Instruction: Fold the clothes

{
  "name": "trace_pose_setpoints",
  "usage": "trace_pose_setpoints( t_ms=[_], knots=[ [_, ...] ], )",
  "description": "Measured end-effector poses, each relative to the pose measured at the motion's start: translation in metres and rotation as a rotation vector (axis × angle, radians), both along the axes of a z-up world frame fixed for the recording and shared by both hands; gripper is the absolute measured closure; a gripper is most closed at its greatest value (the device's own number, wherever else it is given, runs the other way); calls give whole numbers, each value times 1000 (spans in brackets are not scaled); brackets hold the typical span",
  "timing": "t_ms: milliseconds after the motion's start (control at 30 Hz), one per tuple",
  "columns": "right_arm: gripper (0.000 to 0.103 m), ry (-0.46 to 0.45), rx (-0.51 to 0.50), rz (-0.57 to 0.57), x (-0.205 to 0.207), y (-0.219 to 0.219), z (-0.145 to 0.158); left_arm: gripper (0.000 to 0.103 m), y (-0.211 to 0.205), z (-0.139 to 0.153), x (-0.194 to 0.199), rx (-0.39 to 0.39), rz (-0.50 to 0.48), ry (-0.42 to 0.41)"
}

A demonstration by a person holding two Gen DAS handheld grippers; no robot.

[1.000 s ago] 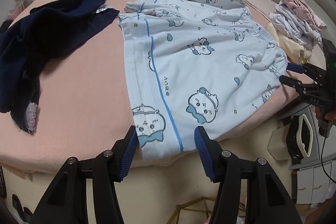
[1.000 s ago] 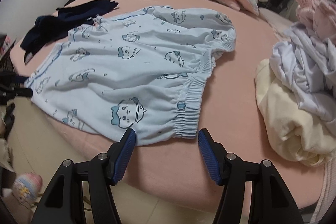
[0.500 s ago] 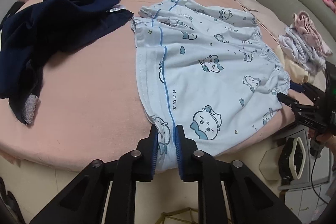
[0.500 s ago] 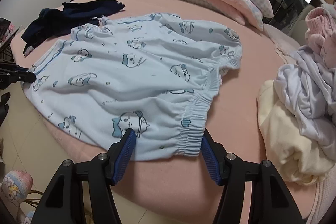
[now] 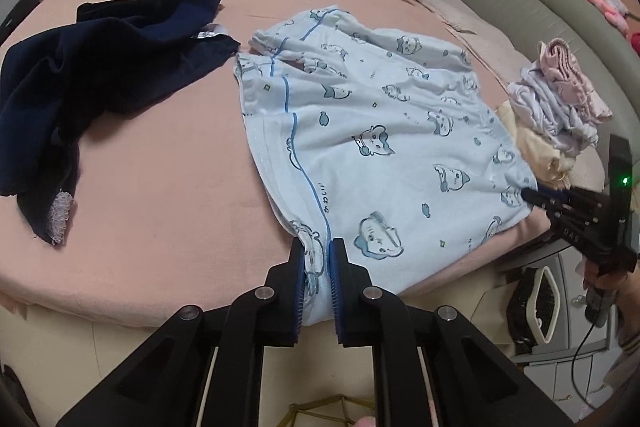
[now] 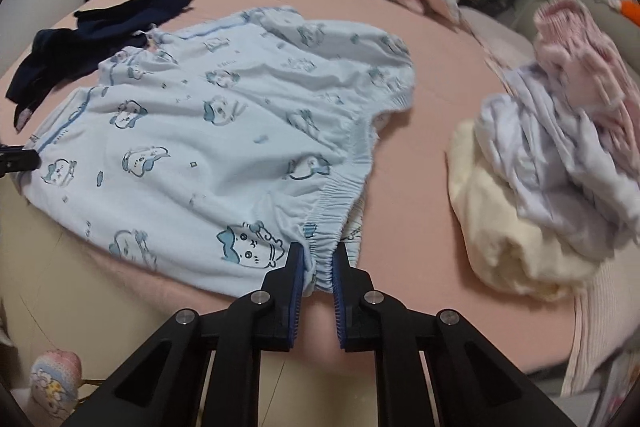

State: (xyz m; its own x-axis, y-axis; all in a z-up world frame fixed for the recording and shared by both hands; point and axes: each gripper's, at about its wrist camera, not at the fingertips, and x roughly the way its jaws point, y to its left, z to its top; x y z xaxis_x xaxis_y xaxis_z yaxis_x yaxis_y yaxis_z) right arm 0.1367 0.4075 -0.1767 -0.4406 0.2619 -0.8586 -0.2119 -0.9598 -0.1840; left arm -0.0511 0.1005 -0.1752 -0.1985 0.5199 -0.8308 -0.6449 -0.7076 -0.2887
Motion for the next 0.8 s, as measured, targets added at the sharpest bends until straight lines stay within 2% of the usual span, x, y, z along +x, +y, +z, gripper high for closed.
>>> trace_pose_setpoints(
  t_ms=[167,233,333,433,467,567,667,733,767,800],
  knots=[
    [92,-42,-9,-41,13,3,-3,94,-1,6,1,30,-15,-29],
    [92,-51,-35,-56,18,5,-4,94,0,9,3,30,-22,-25],
    [92,-92,0,-80,23,7,-5,94,0,14,5,32,-38,-26],
    [92,-116,-8,-109,33,15,-4,94,2,16,6,14,-56,-13],
    [92,-118,-21,-123,37,19,-4,94,3,16,6,8,-61,-12],
    [92,-68,-187,-139,48,35,-1,94,5,16,2,14,-52,-25],
    [91,-7,-230,-136,50,41,12,93,6,18,-3,8,-26,-53],
    [85,12,-205,-121,45,42,19,92,8,19,-8,-21,-4,-83],
    [72,14,-198,-109,41,41,22,90,9,19,-11,-39,6,-96],
    [51,16,-192,-98,37,41,25,87,8,19,-13,-51,14,-103]
  ],
)
